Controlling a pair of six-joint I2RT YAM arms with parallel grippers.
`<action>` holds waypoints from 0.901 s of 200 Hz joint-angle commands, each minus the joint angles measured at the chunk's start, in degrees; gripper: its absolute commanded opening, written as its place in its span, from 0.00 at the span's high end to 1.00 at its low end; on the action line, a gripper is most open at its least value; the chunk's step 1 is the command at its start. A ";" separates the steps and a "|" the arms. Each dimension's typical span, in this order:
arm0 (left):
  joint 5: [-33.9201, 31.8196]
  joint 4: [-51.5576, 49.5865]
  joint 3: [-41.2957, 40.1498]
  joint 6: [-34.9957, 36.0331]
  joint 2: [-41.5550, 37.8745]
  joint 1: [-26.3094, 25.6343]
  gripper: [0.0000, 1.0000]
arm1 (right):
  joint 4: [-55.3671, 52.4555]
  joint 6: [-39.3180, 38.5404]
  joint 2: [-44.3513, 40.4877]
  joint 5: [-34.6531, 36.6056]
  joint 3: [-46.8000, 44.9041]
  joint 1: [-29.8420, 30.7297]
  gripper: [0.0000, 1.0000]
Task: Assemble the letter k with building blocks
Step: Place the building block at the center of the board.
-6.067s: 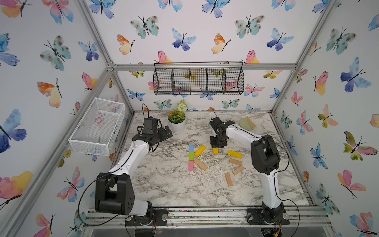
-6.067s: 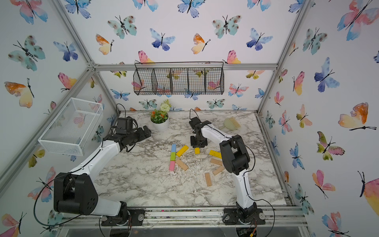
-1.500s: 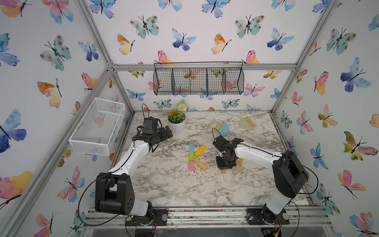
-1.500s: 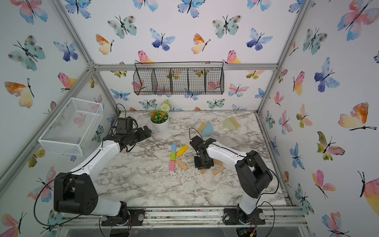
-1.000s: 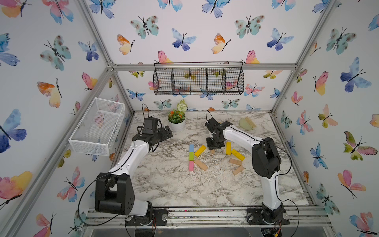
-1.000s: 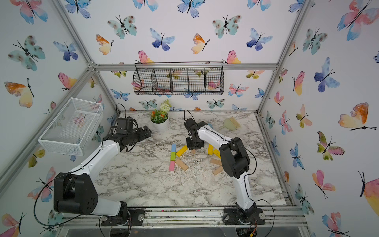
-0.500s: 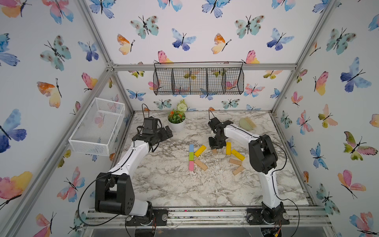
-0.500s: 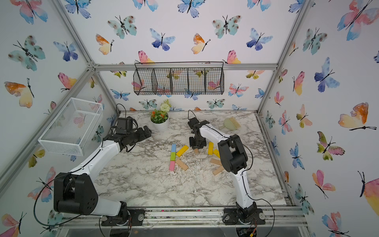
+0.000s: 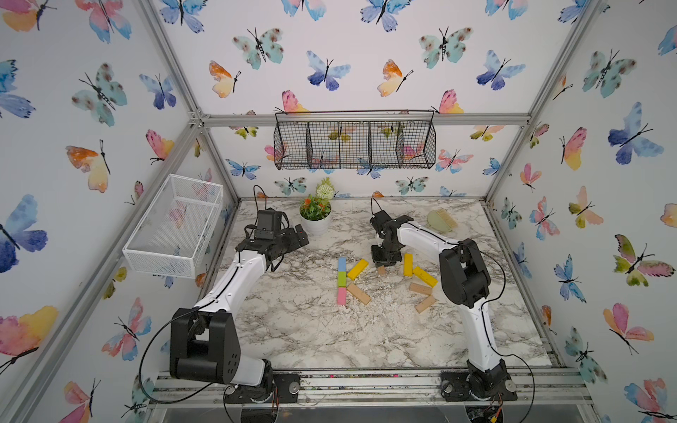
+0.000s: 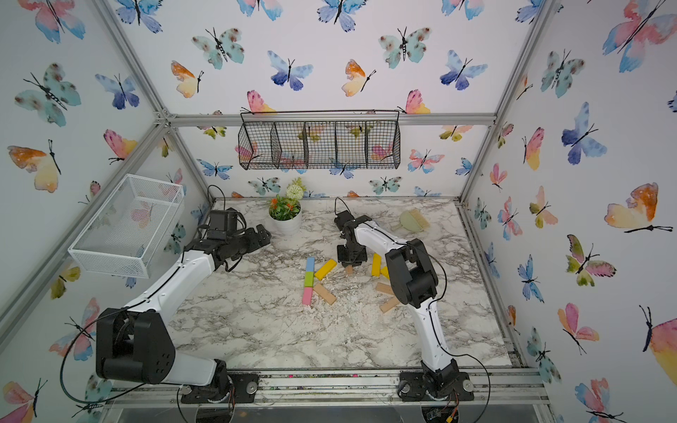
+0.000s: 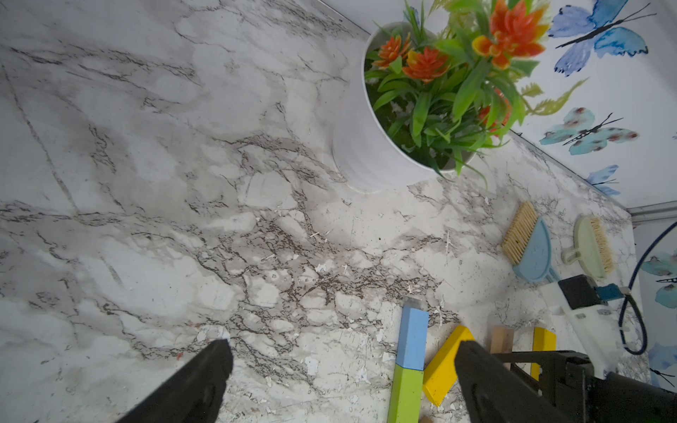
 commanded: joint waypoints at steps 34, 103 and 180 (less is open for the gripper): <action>0.96 -0.63 -0.42 0.32 -0.30 -0.09 0.02 | -0.42 1.09 2.50 -0.84 1.29 -0.14 0.73; 0.95 -0.59 -0.42 0.32 -0.41 -0.12 0.02 | 0.00 1.64 3.22 -1.44 1.04 -0.40 0.70; 0.97 -0.66 -0.43 0.32 -0.61 -0.13 0.02 | 0.59 2.33 2.98 -1.33 -0.18 -0.84 0.70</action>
